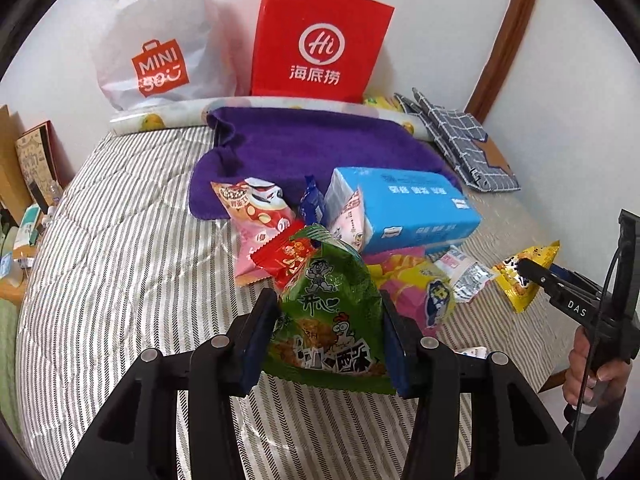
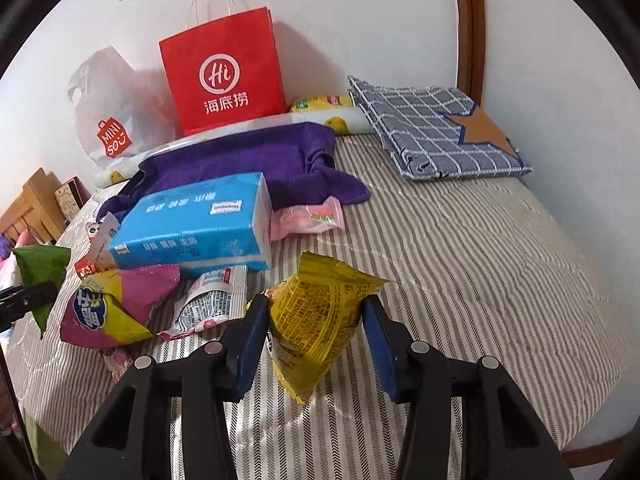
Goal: Organize snacks
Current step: 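Carry the green bag with the left tool while the right tool carries the yellow bag onto the purple towel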
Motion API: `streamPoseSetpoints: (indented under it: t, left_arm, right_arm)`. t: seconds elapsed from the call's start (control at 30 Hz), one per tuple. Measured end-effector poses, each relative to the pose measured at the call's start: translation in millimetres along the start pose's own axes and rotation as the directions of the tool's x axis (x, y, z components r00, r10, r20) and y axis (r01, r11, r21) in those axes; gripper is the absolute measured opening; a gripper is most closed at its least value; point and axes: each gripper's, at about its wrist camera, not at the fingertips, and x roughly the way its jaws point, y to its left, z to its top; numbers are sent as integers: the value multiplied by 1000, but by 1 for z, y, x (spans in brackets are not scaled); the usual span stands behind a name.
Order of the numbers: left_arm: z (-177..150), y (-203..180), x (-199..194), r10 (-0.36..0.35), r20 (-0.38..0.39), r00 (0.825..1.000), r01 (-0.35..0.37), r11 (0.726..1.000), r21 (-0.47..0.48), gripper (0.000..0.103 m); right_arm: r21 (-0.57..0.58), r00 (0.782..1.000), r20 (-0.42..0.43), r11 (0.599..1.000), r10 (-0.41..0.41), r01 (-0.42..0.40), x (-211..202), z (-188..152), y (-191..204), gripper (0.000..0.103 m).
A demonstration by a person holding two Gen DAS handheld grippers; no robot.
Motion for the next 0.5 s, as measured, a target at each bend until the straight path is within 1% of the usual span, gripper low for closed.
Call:
streamPoseSetpoints:
  t: [0.5]
  left_arm:
    - [8,-19,-4,-28,27,999,27,999,19,49]
  right_arm:
    - [7,999,42,1000,7,-7,-14,13,0,45]
